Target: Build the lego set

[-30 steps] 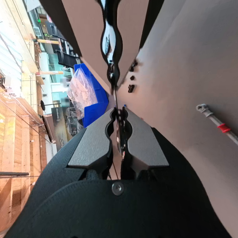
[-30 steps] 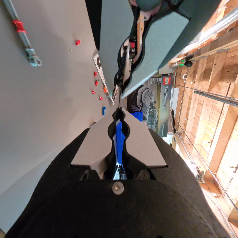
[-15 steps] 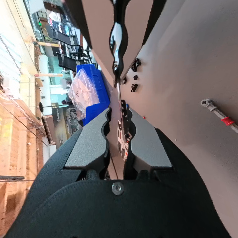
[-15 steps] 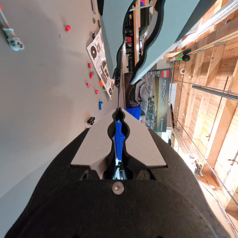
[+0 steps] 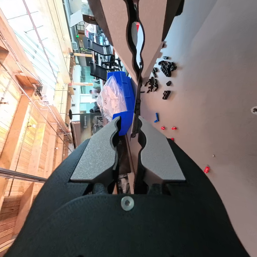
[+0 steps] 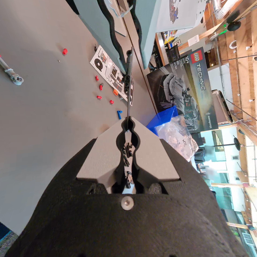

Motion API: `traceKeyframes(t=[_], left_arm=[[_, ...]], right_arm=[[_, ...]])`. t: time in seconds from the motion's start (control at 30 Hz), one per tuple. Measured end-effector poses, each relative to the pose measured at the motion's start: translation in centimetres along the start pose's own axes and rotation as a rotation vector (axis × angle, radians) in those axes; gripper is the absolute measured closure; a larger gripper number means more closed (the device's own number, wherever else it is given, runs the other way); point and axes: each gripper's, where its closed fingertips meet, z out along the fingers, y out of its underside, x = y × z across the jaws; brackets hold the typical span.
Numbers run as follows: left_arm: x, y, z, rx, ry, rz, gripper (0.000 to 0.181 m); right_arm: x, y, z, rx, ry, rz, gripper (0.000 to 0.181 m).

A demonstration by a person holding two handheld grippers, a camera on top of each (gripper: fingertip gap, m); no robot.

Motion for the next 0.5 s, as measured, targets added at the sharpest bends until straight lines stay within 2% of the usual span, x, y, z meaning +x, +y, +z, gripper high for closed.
traceKeyframes(t=[0.17, 0.23, 0.33, 0.5], left_arm=[[1.1, -0.1, 0.4, -0.014, -0.002, 0.078, 0.181], [1.3, 0.1, 0.4, -0.015, 0.016, 0.054, 0.170], [2.9, 0.9, -0.2, -0.037, 0.166, -0.041, 0.154], [5.3, 3.4, -1.5, -0.121, 0.311, -0.092, 0.164]], right_arm=[[0.1, 0.1, 0.0, -0.005, 0.024, -0.042, 0.181], [-0.3, 0.3, 0.1, -0.008, 0.034, -0.110, 0.181], [-1.9, 0.5, 0.9, -0.022, 0.009, -0.221, 0.181], [-4.8, 2.6, 2.9, -0.127, -0.090, -0.325, 0.181]])
